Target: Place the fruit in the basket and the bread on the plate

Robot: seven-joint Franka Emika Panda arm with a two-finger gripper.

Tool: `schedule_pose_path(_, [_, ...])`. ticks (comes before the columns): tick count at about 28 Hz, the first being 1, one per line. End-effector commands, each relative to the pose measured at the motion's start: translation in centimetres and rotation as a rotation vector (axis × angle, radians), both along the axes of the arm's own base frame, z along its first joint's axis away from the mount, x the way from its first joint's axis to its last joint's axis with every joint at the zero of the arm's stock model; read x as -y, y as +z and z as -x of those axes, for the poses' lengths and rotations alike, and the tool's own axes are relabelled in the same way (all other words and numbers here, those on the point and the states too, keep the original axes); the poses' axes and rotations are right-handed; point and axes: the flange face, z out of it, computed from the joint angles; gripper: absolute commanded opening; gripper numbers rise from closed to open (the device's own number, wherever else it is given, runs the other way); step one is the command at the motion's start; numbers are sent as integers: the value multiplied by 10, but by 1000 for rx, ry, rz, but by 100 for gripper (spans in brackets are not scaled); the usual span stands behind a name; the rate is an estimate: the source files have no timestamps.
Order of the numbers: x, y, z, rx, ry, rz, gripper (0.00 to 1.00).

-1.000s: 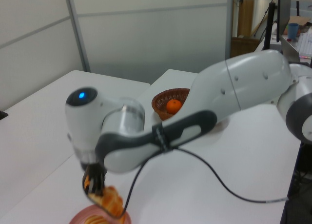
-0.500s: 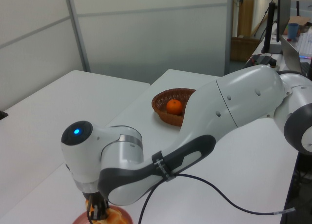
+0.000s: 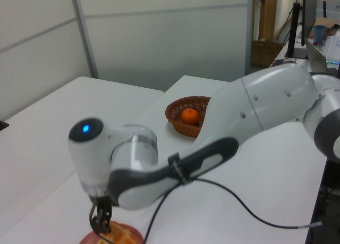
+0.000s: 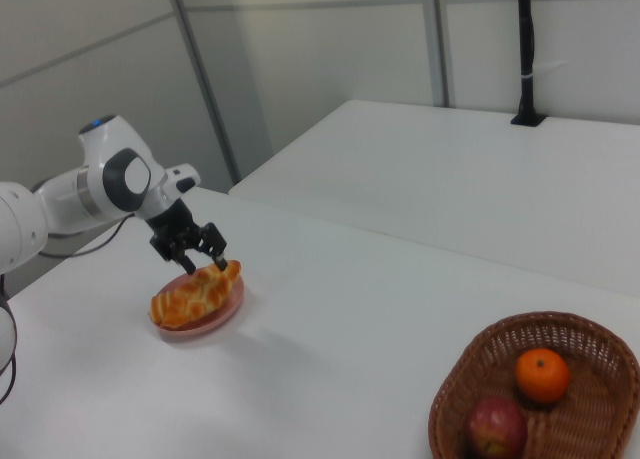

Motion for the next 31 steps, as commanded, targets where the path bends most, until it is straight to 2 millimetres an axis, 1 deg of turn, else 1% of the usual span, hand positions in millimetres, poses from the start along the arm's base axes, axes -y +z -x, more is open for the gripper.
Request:
schedule_pose_path(1, [37, 58, 8, -12, -82, -53, 100])
schedule_pose_path(3, [53, 76, 9, -25, -109, -56, 100])
schedule_pose_path(4, [65, 93, 13, -37, -128, -54, 100])
schedule_pose_path(7, [88, 115, 18, -59, -147, -48, 100])
schedule_pose_path(8, [106, 129, 19, -73, -167, -51, 100])
schedule_pose_path(12, [150, 158, 24, -117, -197, -74, 100])
schedule_pose_path(13, [173, 169, 27, -143, -196, -79, 100])
schedule_pose_path(15, [195, 177, 29, -161, -196, -81, 100])
schedule_pose_path(17, [214, 184, 31, -180, -199, -79, 100])
schedule_pose_path(18, [232, 188, 34, -205, -201, -73, 100])
schedule_pose_path(19, [241, 188, 35, -223, -201, -68, 100])
schedule_pose_path(20, [249, 187, 36, -241, -199, -63, 100])
schedule_pose_path(21, [266, 185, 35, -265, -204, -59, 100])
schedule_pose_path(25, [303, 180, 29, -277, -246, -73, 100])
schedule_pose_path(26, [325, 177, 26, -282, -270, -94, 100])
schedule_pose_path(28, [346, 174, 23, -288, -276, -115, 100])
schedule_pose_path(30, [362, 172, 22, -294, -272, -135, 100])
schedule_pose_path(31, [375, 171, 21, -297, -271, -146, 100])
